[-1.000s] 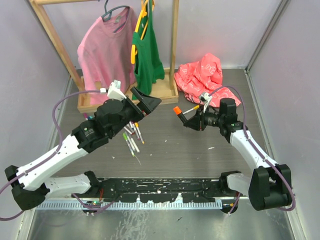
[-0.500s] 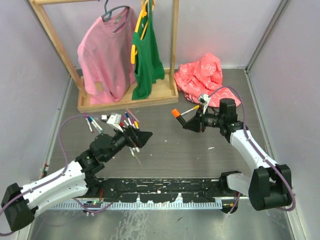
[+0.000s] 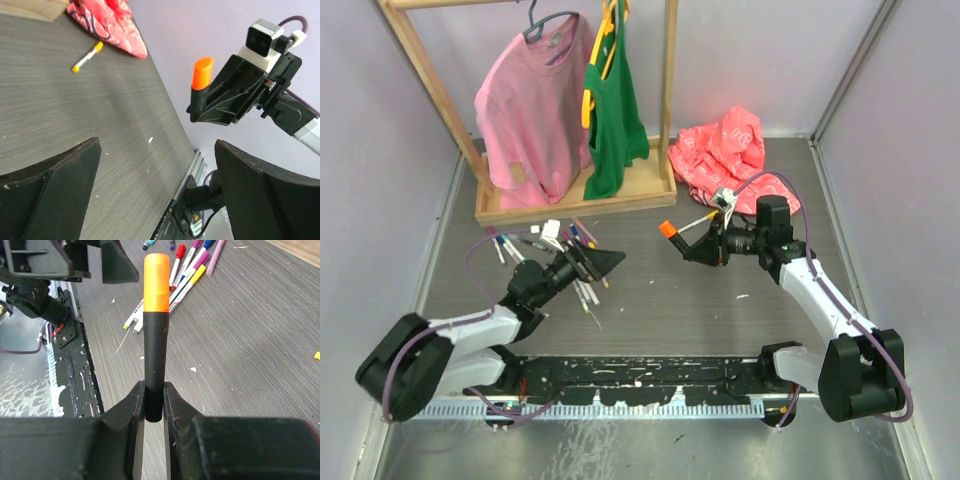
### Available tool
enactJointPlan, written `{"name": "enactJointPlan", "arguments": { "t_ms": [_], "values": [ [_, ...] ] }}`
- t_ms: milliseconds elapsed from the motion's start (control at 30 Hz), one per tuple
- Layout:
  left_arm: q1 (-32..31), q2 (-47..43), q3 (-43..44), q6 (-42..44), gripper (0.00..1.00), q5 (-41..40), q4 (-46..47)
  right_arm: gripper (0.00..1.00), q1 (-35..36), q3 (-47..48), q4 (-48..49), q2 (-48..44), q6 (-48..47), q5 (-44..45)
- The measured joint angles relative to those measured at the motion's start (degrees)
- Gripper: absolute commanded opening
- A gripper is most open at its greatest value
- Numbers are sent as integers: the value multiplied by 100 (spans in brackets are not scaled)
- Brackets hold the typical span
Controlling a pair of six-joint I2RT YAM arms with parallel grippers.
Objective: Open the pen caps
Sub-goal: Open the pen cap from the pen.
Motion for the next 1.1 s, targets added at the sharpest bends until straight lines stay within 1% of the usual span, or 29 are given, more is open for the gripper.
{"name": "enactJointPlan", "arguments": {
  "t_ms": [100, 133, 233, 300, 533, 733, 833, 933, 967, 1067, 1100],
  "values": [
    [203, 1014, 33, -435, 98, 455, 931, 1, 0, 17, -2, 0, -17, -9],
    [238, 1165, 52, -494, 98, 522, 1062, 1, 0, 20, -4, 2, -22, -11],
    [433, 2006, 361, -918, 98, 866, 1652, 1, 0, 26, -4, 2, -22, -44],
    [492, 2341, 595, -1080, 98, 1025, 1860, 1, 0, 26, -4, 2, -22, -66],
    [498, 2468, 909, -1198, 98, 1237, 2302, 1, 0, 37, -4, 2, 9, -219],
    [485, 2468, 1064, -1193, 98, 1305, 2367, 1, 0, 63, 24, 2, 149, -459],
    [391, 2468, 1156, -1145, 98, 1298, 2367, 1, 0, 63, 131, 4, 297, -590],
    [116, 2468, 1329, -1005, 99, 1252, 2369, 1, 0, 63, 278, 13, 455, -739],
    [11, 2476, 1397, -960, 98, 1220, 2371, 1, 0, 63, 332, 20, 509, -787],
    [-271, 2583, 1622, -813, 89, 1084, 2415, 1, 7, 63, 428, 52, 595, -892],
    [-323, 2638, 1681, -785, 83, 1054, 2415, 1, 15, 63, 455, 52, 621, -920]
  ]
}}
